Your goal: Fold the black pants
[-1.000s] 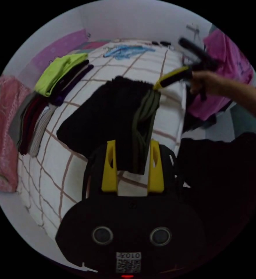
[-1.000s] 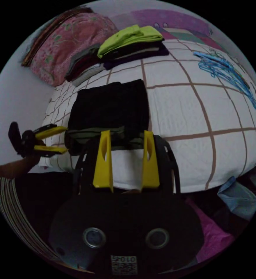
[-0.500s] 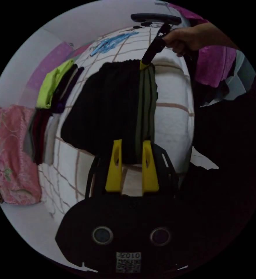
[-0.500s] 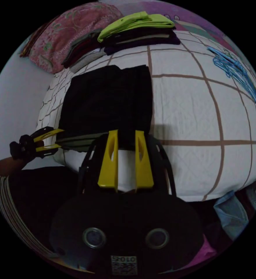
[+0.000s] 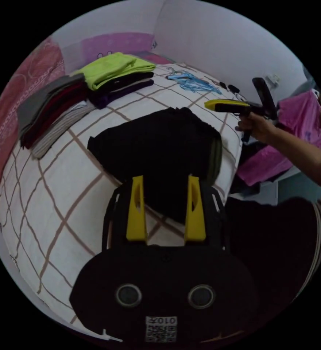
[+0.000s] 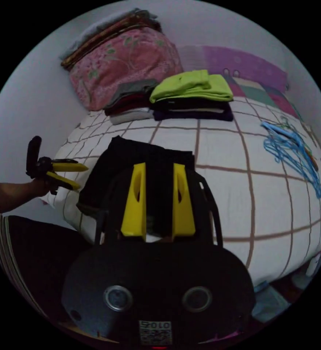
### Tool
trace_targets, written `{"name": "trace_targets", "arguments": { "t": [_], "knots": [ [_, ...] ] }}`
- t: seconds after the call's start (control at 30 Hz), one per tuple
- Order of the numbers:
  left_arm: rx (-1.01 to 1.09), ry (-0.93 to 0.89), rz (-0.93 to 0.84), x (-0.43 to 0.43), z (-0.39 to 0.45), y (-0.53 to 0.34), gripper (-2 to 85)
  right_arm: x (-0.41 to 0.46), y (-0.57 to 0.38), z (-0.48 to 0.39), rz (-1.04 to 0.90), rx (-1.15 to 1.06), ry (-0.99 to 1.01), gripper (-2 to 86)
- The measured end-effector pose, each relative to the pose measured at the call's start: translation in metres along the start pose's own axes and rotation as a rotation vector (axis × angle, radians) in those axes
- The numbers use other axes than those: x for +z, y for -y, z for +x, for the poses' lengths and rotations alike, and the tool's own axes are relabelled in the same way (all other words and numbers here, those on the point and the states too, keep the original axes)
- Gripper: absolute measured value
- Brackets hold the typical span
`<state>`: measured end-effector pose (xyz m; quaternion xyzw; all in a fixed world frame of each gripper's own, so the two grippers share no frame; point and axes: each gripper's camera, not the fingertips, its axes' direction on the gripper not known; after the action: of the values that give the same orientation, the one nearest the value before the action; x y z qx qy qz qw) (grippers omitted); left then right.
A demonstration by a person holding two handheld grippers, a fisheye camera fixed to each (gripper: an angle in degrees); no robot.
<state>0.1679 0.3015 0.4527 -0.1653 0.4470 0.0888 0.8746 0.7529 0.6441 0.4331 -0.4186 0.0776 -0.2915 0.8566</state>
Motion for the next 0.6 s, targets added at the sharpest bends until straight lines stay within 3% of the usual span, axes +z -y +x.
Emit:
{"name": "trace_targets", "arguments": {
  "t": [0.13,0.3,0.4,0.6],
  "knots": [
    [-0.124,-0.025,-0.087,0.039,-0.019,0.014,15.7,0.067,0.014,0.018,-0.243,0.007,-0.059,9.8],
    [-0.191,-0.074,-0.032,0.027,-0.028,0.004,15.7,0.055,0.012,0.062,-0.181,0.16,0.092,8.2],
    [-0.204,-0.074,0.034,-0.001,-0.02,-0.02,15.9,0.029,-0.005,0.078,-0.162,0.19,0.134,11.7],
    [-0.427,-0.157,0.067,-0.012,-0.025,-0.092,16.0,0.029,-0.062,0.096,-0.221,0.311,0.344,17.3]
  ]
}}
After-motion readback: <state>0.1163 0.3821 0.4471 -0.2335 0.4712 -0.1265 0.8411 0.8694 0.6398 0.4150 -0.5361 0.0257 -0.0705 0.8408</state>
